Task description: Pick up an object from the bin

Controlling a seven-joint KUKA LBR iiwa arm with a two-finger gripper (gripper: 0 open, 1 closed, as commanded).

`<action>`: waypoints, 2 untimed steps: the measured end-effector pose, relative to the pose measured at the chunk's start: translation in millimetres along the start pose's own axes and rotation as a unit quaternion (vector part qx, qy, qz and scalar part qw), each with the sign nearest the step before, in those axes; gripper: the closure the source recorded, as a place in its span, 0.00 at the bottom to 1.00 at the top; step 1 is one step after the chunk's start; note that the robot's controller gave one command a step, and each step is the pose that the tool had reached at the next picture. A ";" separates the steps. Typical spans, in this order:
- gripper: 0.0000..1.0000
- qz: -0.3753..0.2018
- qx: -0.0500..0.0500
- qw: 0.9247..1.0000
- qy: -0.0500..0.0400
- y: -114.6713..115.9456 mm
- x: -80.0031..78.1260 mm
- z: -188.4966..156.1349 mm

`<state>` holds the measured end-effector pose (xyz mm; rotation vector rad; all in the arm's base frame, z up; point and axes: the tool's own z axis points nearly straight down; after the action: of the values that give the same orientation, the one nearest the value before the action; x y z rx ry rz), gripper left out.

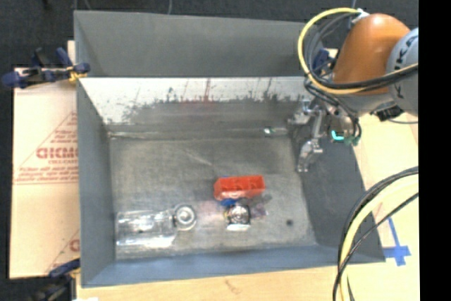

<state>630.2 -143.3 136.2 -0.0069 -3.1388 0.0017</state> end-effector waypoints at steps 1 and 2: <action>0.00 -0.138 0.000 0.990 -0.004 50.6 66.6 57.9; 0.00 -0.079 0.003 0.997 -0.009 113.6 68.7 60.2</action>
Offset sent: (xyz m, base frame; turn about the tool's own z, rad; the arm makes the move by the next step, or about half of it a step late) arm -0.0671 0.0517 -0.0583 -0.2786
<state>561.8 -29.5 76.1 0.2411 -3.1474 0.0107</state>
